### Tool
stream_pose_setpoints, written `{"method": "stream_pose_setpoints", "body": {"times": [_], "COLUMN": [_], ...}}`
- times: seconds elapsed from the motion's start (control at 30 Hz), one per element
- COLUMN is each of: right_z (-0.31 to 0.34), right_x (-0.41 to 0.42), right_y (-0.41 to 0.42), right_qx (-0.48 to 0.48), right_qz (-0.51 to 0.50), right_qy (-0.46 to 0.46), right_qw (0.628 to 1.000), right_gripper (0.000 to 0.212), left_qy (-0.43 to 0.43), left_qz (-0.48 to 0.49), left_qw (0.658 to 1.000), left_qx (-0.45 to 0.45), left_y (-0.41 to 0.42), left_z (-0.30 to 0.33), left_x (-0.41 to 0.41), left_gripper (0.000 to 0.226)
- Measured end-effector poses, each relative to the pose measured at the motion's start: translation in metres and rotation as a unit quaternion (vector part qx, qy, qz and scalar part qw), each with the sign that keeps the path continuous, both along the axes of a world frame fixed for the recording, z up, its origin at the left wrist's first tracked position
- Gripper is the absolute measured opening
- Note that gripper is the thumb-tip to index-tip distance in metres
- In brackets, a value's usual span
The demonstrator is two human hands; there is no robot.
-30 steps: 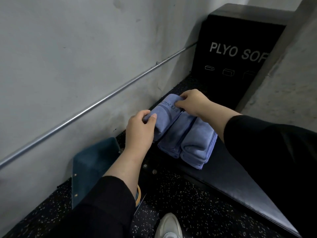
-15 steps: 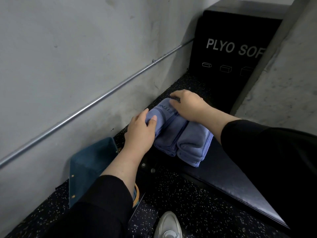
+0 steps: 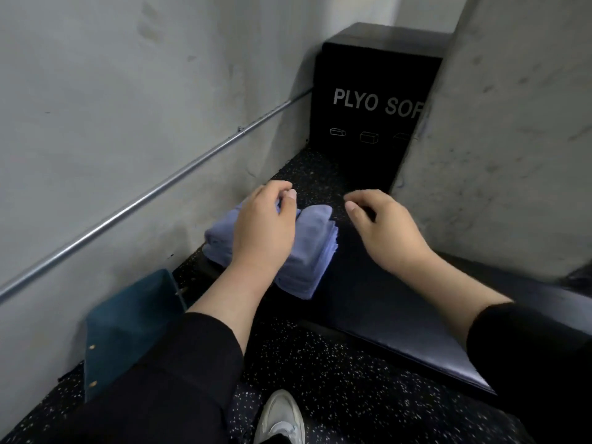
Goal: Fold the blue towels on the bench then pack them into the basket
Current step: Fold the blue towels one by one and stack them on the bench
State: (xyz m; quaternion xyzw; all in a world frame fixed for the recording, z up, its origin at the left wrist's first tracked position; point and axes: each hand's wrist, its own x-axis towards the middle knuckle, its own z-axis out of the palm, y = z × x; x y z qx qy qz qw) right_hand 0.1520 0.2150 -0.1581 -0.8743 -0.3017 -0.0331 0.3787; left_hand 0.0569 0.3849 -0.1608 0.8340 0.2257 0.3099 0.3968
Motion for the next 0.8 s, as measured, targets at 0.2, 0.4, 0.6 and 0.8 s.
{"method": "stream_pose_setpoints", "body": {"times": [0.2,0.4,0.6,0.8], "right_z": [-0.007,-0.024,-0.03,-0.019], "right_x": [-0.042,-0.063,-0.059,-0.037], "right_y": [-0.158,-0.301,-0.379,-0.456], "right_qx": [-0.051,-0.167,-0.225,-0.257], "right_qz": [-0.055,-0.149,-0.189,-0.33], "right_qy": [-0.014,-0.011,-0.005,-0.001], "right_qw": [0.997,0.975,0.956,0.908], "right_gripper": [0.025,0.039,0.04,0.042], "left_qy": [0.033,0.105,0.158,0.197], "left_qz": [-0.15,-0.273,-0.321,-0.355], "left_qw": [0.988,0.955,0.934,0.911], "left_qx": [-0.016,-0.045,0.02,0.071], "left_y": [-0.126,-0.262,-0.326,-0.367], "left_z": [0.029,0.042,0.015,-0.006], "left_x": [0.019,0.022,0.031,0.044], "left_gripper": [0.024,0.03,0.034,0.036]}}
